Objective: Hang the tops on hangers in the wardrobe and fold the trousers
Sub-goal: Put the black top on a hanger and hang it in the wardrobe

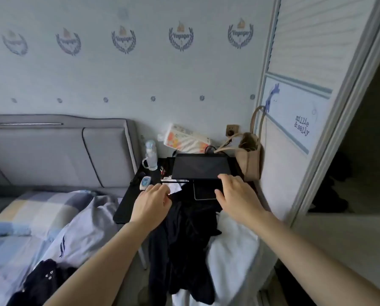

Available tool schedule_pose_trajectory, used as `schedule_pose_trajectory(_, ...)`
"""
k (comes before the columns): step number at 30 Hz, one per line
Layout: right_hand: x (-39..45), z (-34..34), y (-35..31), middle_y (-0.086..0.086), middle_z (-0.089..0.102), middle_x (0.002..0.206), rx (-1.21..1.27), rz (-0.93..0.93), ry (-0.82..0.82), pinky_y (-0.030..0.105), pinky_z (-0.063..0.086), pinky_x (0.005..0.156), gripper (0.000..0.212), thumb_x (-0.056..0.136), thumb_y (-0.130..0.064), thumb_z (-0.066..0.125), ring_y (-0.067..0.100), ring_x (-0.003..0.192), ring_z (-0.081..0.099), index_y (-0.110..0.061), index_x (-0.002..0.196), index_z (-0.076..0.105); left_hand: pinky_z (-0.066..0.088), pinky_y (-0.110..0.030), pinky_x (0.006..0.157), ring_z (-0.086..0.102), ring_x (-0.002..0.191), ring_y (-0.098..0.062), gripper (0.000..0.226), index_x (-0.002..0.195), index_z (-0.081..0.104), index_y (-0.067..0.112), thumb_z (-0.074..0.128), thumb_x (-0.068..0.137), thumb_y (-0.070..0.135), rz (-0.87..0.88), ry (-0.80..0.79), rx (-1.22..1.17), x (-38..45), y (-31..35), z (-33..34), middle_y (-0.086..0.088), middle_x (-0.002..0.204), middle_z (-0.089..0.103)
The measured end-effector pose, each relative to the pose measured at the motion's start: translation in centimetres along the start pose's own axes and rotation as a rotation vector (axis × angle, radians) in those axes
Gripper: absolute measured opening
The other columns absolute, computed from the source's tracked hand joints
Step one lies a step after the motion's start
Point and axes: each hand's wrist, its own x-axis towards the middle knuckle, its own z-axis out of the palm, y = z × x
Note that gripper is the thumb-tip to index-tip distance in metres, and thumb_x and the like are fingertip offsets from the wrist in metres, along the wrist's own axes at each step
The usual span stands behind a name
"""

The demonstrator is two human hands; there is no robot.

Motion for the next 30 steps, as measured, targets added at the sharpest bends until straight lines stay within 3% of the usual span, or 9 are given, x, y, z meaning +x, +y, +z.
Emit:
schedule_pose_trajectory(6, 0.6, 7.3, 1.0, 0.002, 0.060, 0.106, 0.214, 0.221, -0.305, 0.032, 0.047, 0.077, 0.037, 0.097, -0.039, 0.043, 0.021, 0.104, 0.053, -0.012, 0.121, 0.049, 0.049, -0.034, 0.074, 0.056, 0.093, -0.017, 0.019, 0.107, 0.057, 0.021, 0.048, 0.094, 0.032, -0.177, -0.343, -0.119, 1.2, -2.2, 6.1, 0.006, 0.101, 0.058)
schedule_pose_trajectory(10, 3.1, 10.3, 1.3, 0.000, 0.057, 0.089, 0.378, 0.455, -0.520, 0.026, 0.041, 0.060, 0.036, 0.096, -0.041, 0.046, 0.015, 0.076, 0.057, -0.010, 0.113, 0.053, 0.054, -0.037, 0.072, 0.061, 0.082, -0.018, 0.019, 0.102, 0.059, 0.022, 0.051, 0.092, 0.037, -0.299, -0.447, -0.247, 3.6, -3.5, 8.7, 0.003, 0.095, 0.064)
schedule_pose_trajectory(14, 5.6, 12.7, 1.0, -0.001, 0.050, 0.069, 0.456, 0.632, -0.601, 0.026, 0.034, 0.051, 0.036, 0.093, -0.044, 0.051, 0.015, 0.061, 0.050, -0.013, 0.074, 0.047, 0.052, -0.038, 0.088, 0.057, 0.108, -0.019, 0.047, 0.124, 0.058, 0.025, 0.055, 0.089, 0.056, -0.335, -0.607, -0.316, 5.3, -4.1, 11.5, 0.000, 0.114, 0.065)
schedule_pose_trajectory(17, 7.3, 14.2, 0.2, 0.001, 0.054, 0.077, 0.503, 0.734, -0.639, 0.025, 0.040, 0.059, 0.029, 0.087, -0.038, 0.063, 0.018, 0.073, 0.057, -0.013, 0.078, 0.051, 0.051, -0.036, 0.089, 0.053, 0.114, -0.019, 0.054, 0.129, 0.056, 0.021, 0.059, 0.086, 0.054, -0.323, -0.651, -0.303, 6.6, -4.6, 13.5, -0.001, 0.116, 0.063)
schedule_pose_trajectory(19, 7.9, 14.8, -0.2, 0.005, 0.060, 0.092, 0.511, 0.780, -0.632, 0.025, 0.043, 0.073, 0.027, 0.086, -0.029, 0.065, 0.024, 0.096, 0.062, -0.006, 0.100, 0.061, 0.052, -0.029, 0.077, 0.060, 0.097, -0.016, 0.053, 0.126, 0.059, 0.017, 0.062, 0.085, 0.050, -0.356, -0.673, -0.366, 7.4, -4.7, 14.2, 0.001, 0.106, 0.063)
schedule_pose_trajectory(21, 8.1, 15.0, -0.7, 0.007, 0.066, 0.099, 0.557, 0.798, -0.580, 0.022, 0.042, 0.076, 0.026, 0.088, -0.024, 0.063, 0.024, 0.103, 0.063, -0.008, 0.108, 0.066, 0.046, -0.023, 0.064, 0.060, 0.083, -0.012, 0.044, 0.119, 0.061, 0.016, 0.065, 0.084, 0.044, -0.404, -0.689, -0.429, 8.2, -4.8, 14.9, 0.005, 0.092, 0.060)
schedule_pose_trajectory(25, 7.8, 13.8, -1.1, -0.007, 0.065, 0.088, 0.704, 0.790, -0.409, 0.016, 0.041, 0.064, 0.009, 0.089, -0.021, 0.062, 0.014, 0.092, 0.063, -0.029, 0.088, 0.066, 0.048, -0.025, 0.062, 0.059, 0.066, -0.013, 0.014, 0.082, 0.068, 0.011, 0.064, 0.087, 0.023, -0.569, -0.649, -0.666, 9.8, -5.4, 15.8, 0.000, 0.071, 0.063)
schedule_pose_trajectory(27, 7.2, 12.9, -0.9, -0.007, 0.067, 0.085, 0.657, 0.741, -0.363, 0.018, 0.044, 0.066, 0.009, 0.089, -0.021, 0.062, 0.011, 0.086, 0.063, -0.028, 0.089, 0.066, 0.049, -0.026, 0.059, 0.060, 0.058, -0.015, 0.021, 0.072, 0.067, 0.009, 0.060, 0.089, 0.016, -0.656, -0.628, -0.902, 10.4, -5.5, 15.3, -0.003, 0.064, 0.062)
schedule_pose_trajectory(30, 7.0, 10.8, -0.5, -0.006, 0.066, 0.089, 0.550, 0.692, -0.294, 0.021, 0.041, 0.072, 0.012, 0.092, -0.022, 0.059, 0.012, 0.088, 0.060, -0.020, 0.101, 0.068, 0.048, -0.023, 0.053, 0.059, 0.054, -0.009, 0.021, 0.072, 0.067, 0.014, 0.057, 0.091, 0.016, -0.633, -0.594, -1.133, 11.3, -4.7, 13.3, 0.002, 0.061, 0.061)
